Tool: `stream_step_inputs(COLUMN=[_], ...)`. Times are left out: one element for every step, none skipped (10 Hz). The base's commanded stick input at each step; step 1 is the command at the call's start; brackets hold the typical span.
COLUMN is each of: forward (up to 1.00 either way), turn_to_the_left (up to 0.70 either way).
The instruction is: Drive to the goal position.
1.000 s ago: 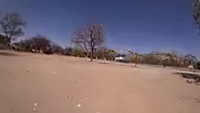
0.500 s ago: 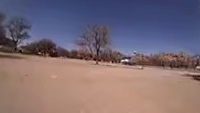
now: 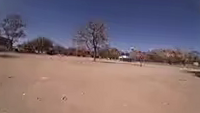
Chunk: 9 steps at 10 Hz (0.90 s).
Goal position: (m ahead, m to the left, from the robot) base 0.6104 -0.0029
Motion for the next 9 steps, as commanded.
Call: stream_step_inputs(forward=[1.0, 1.0, 1.0, 1.0, 1.0, 1.0, 1.0, 1.0, 1.0], turn_to_the_left=[-0.27, -0.27, -0.27, -0.27, -0.27, -0.26, -0.24, -0.23, -0.21])
